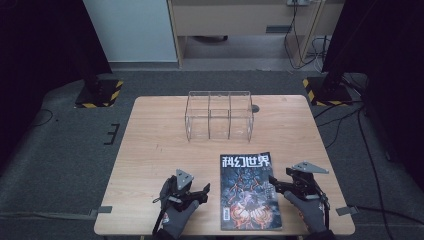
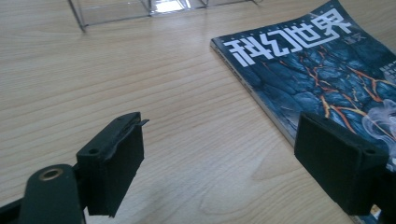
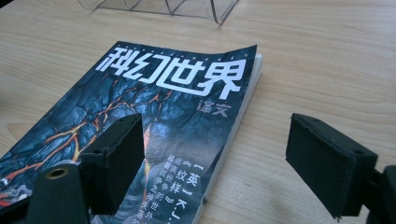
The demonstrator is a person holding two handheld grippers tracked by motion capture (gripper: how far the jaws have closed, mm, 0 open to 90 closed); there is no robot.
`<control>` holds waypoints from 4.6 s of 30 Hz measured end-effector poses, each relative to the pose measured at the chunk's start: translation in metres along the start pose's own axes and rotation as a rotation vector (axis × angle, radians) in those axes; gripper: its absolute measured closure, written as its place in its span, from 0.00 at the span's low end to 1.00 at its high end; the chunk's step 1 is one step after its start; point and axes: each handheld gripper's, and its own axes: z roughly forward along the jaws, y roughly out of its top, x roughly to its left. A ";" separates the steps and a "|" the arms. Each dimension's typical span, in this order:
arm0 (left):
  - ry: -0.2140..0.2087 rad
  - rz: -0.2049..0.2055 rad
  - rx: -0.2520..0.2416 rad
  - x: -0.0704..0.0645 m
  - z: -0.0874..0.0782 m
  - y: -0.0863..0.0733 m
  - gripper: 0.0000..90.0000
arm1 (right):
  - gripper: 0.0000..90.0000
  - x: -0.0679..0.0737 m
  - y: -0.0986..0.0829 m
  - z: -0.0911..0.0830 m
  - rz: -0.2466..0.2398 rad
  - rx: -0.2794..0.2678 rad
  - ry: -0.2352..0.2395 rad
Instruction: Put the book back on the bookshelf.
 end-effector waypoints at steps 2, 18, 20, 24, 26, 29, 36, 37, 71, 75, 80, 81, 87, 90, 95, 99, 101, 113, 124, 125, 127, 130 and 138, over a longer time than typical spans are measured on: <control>-0.005 0.003 0.002 -0.002 0.002 0.000 0.17 | 0.21 0.000 -0.001 0.001 -0.005 0.002 0.003; -0.060 0.068 0.066 -0.032 0.021 -0.007 0.17 | 0.22 0.010 -0.012 0.014 0.008 0.051 0.032; -0.064 0.076 0.071 -0.035 0.023 -0.008 0.17 | 0.22 0.010 -0.012 0.015 0.003 0.052 0.033; -0.078 0.087 0.086 -0.041 0.028 -0.010 0.18 | 0.22 0.010 -0.014 0.017 0.002 0.063 0.038; -0.081 0.089 0.091 -0.043 0.029 -0.010 0.18 | 0.22 0.010 -0.015 0.018 0.012 0.075 0.040; -0.089 0.096 0.097 -0.047 0.031 -0.011 0.18 | 0.22 0.011 -0.015 0.020 0.016 0.080 0.042; -0.100 0.100 0.108 -0.050 0.034 -0.012 0.19 | 0.23 0.014 -0.017 0.024 0.001 0.095 0.047; -0.104 0.098 0.112 -0.051 0.035 -0.013 0.20 | 0.23 0.013 -0.017 0.024 0.009 0.099 0.051; -0.124 0.090 0.111 -0.062 0.040 -0.015 0.20 | 0.24 0.016 -0.021 0.027 0.036 0.105 0.081; -0.125 0.093 0.113 -0.062 0.041 -0.015 0.19 | 0.24 0.017 -0.022 0.027 0.041 0.095 0.077; -0.137 0.097 0.113 -0.067 0.042 -0.014 0.20 | 0.24 0.017 -0.022 0.027 0.039 0.099 0.079; -0.137 0.097 0.113 -0.067 0.042 -0.014 0.20 | 0.24 0.017 -0.022 0.027 0.039 0.099 0.079; -0.153 0.103 0.114 -0.072 0.044 -0.014 0.20 | 0.24 0.018 -0.023 0.027 0.028 0.094 0.069; -0.153 0.109 0.118 -0.074 0.045 -0.013 0.19 | 0.24 0.019 -0.023 0.028 0.033 0.088 0.069; -0.155 0.105 0.117 -0.074 0.044 -0.014 0.19 | 0.26 0.013 -0.024 0.026 0.084 0.074 0.103; -0.156 0.105 0.116 -0.074 0.044 -0.014 0.19 | 0.28 0.010 -0.024 0.025 0.112 0.068 0.116; -0.156 0.105 0.117 -0.074 0.044 -0.014 0.19 | 0.30 0.009 -0.024 0.025 0.125 0.067 0.119; -0.156 0.105 0.116 -0.074 0.044 -0.014 0.19 | 0.35 0.007 -0.021 0.014 0.146 -0.016 0.169; -0.145 0.098 0.116 -0.073 0.044 -0.014 0.19 | 0.35 0.005 -0.027 0.018 0.167 0.056 0.160; -0.145 0.098 0.115 -0.073 0.044 -0.014 0.19 | 0.35 0.006 -0.028 0.019 0.170 0.069 0.149; -0.145 0.099 0.116 -0.073 0.044 -0.014 0.19 | 0.35 0.006 -0.028 0.019 0.170 0.067 0.148; -0.145 0.099 0.116 -0.073 0.044 -0.014 0.19 | 0.34 0.006 -0.028 0.019 0.173 0.063 0.148; -0.143 0.097 0.115 -0.072 0.044 -0.014 0.19 | 0.39 0.001 -0.025 0.011 0.246 -0.014 0.228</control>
